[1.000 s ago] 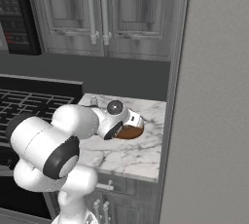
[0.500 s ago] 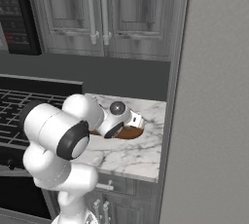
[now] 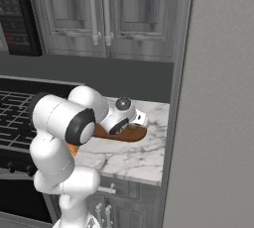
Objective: Retrieve the reheated potato from the microwave, then place the potato, cheese, and condiment on the cutting board.
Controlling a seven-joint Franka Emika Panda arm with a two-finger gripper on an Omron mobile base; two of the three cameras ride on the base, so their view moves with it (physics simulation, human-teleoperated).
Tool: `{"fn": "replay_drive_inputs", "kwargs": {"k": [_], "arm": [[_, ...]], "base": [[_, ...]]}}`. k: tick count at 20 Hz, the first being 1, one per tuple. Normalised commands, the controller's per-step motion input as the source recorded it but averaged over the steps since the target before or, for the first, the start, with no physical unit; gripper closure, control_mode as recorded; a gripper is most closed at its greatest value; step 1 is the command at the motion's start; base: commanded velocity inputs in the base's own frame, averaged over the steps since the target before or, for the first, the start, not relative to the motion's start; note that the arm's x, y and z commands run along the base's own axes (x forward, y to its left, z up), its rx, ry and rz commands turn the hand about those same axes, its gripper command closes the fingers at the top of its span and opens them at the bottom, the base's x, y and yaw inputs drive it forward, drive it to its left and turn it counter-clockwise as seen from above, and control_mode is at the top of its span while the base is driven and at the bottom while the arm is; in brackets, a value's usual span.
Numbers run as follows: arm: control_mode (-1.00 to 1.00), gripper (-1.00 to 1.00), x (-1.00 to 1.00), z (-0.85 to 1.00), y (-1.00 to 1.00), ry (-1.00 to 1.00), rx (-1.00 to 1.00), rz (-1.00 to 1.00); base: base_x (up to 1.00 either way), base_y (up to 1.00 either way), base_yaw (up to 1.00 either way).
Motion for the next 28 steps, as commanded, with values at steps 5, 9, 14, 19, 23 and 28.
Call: {"fn": "replay_drive_inputs", "kwargs": {"k": [5,9,14,19,23,28], "arm": [[-1.00,1.00,0.11,-0.24,0.04,0.07,0.00,0.00],[-1.00,1.00,-0.03,-0.33,0.03,0.10,0.00,0.00],[-1.00,-1.00,-0.06,-0.29,0.03,0.06,0.00,0.00],[-1.00,-1.00,-0.08,-0.10,0.00,0.00,0.00,0.00],[-1.00,-1.00,-0.25,-0.04,0.01,0.00,0.00,0.00],[-1.00,-1.00,-0.25,-0.01,0.00,0.00,0.00,0.00]], "base": [[0.00,0.00,0.00],[0.00,0.00,0.00],[0.00,0.00,0.00],[0.00,0.00,0.00],[0.00,0.00,0.00],[0.00,0.00,0.00]]}}
